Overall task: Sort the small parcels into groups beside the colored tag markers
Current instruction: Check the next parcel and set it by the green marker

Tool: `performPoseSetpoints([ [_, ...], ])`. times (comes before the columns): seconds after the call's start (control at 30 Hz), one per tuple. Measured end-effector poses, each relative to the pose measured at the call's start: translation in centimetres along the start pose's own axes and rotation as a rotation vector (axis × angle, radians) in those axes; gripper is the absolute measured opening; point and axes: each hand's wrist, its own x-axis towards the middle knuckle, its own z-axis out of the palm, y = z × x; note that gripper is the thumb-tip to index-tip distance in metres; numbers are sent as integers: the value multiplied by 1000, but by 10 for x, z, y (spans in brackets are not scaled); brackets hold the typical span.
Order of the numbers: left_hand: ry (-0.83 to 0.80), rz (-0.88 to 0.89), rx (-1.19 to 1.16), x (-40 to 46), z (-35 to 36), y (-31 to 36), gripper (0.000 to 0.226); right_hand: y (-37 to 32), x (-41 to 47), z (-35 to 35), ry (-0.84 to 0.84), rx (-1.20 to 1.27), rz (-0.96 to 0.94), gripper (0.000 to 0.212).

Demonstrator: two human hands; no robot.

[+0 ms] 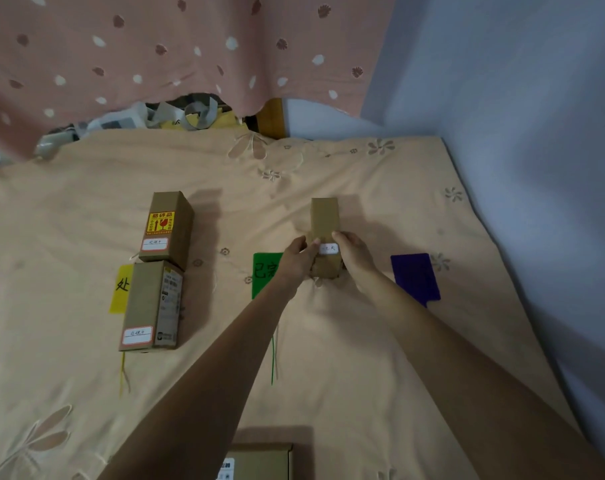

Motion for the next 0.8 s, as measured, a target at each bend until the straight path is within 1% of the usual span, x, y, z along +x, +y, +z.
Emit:
performPoseSetpoints([
  [0.1,7,4,-3,-10,-6,5,42,-1,-10,-8,5,-15,-14,39],
  [0.2,14,-5,2,-29,-9,16,37,-2,-24,-17,18,-47,-8,41],
  [0.33,71,0,-4,-63,-18,31,42,-15,-58,-31,13,-105,-55,45],
  [0.4,89,24,16,-88,-25,41,40,-23,-80,-38,5,-121,-89,47],
  [0.47,116,53,46,-115,-33,51,45,-30,-103,-43,-11,-121,-128,48],
  [0.6,155,120,34,-166,-53,60,45,-35,-148,-41,-57,-53,-177,41],
  [0.67,155,133,0,-191,-66,59,39,-37,-174,-34,-104,26,-183,39],
  [0.7,159,133,-10,-203,-73,57,35,-37,-185,-29,-124,40,-188,43],
  [0.77,158,152,-21,-220,-89,50,20,-35,-203,-17,-147,43,-200,51],
  [0.8,166,155,-29,-228,-96,45,14,-33,-212,-10,-142,45,-209,52],
])
